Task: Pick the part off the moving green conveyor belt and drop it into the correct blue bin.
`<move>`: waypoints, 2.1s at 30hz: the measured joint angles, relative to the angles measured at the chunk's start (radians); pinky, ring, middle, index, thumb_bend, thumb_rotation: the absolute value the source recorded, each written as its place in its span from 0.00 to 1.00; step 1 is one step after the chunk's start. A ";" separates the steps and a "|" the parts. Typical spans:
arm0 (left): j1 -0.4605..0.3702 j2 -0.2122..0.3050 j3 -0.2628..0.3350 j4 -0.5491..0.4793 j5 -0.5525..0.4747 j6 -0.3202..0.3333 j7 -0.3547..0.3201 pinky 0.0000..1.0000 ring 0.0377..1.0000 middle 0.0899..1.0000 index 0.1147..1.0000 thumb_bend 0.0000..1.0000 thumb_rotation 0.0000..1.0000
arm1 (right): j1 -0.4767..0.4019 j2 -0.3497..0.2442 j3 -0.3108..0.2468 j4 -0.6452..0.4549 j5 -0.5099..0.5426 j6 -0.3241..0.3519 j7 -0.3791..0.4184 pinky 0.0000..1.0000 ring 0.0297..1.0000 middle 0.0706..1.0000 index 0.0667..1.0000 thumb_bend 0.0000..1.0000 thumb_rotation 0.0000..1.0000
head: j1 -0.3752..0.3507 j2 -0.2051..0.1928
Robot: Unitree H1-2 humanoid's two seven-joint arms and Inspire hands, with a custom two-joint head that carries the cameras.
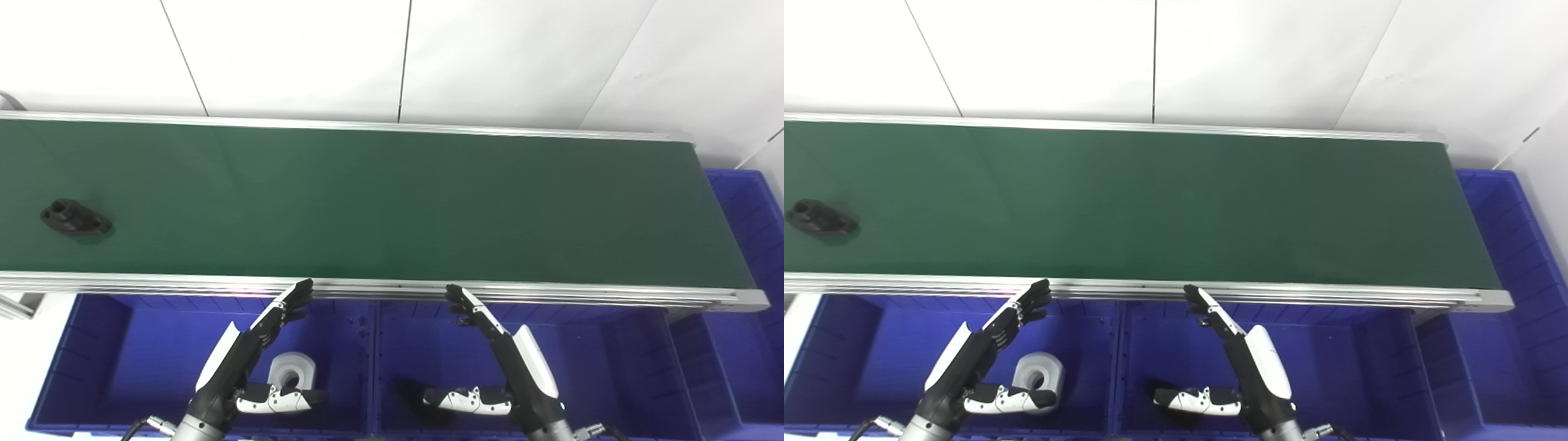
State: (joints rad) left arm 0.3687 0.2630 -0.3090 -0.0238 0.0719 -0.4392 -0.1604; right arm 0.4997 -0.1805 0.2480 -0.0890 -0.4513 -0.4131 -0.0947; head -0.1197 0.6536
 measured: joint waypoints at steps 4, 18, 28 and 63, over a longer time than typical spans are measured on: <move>0.002 0.006 -0.009 0.003 0.015 0.000 0.029 0.85 0.89 0.92 0.91 0.83 0.34 | 0.005 0.000 0.000 0.003 0.002 0.001 0.003 0.75 0.83 0.88 0.92 0.87 0.41 | 0.003 -0.006; 0.012 0.037 -0.062 0.001 0.024 0.000 0.089 0.82 0.88 0.91 0.90 0.83 0.34 | 0.033 -0.001 -0.002 0.003 -0.006 0.000 0.003 0.75 0.83 0.88 0.92 0.88 0.41 | 0.029 -0.005; 0.012 0.047 -0.087 -0.002 0.031 0.000 0.117 0.84 0.88 0.91 0.90 0.83 0.32 | 0.038 -0.001 -0.009 -0.002 -0.009 0.000 0.004 0.74 0.83 0.88 0.92 0.88 0.42 | 0.035 -0.009; -0.060 0.104 -0.295 0.075 0.131 0.000 0.403 0.74 0.81 0.84 0.81 0.83 0.39 | 0.004 -0.079 0.030 0.088 -0.009 -0.003 -0.107 0.76 0.83 0.86 0.93 0.89 0.44 | 0.313 -0.184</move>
State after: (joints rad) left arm 0.3084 0.3665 -0.6037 0.0516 0.2027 -0.4392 0.2425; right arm 0.5034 -0.2598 0.2782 -0.0014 -0.4601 -0.4163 -0.2020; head 0.1933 0.4694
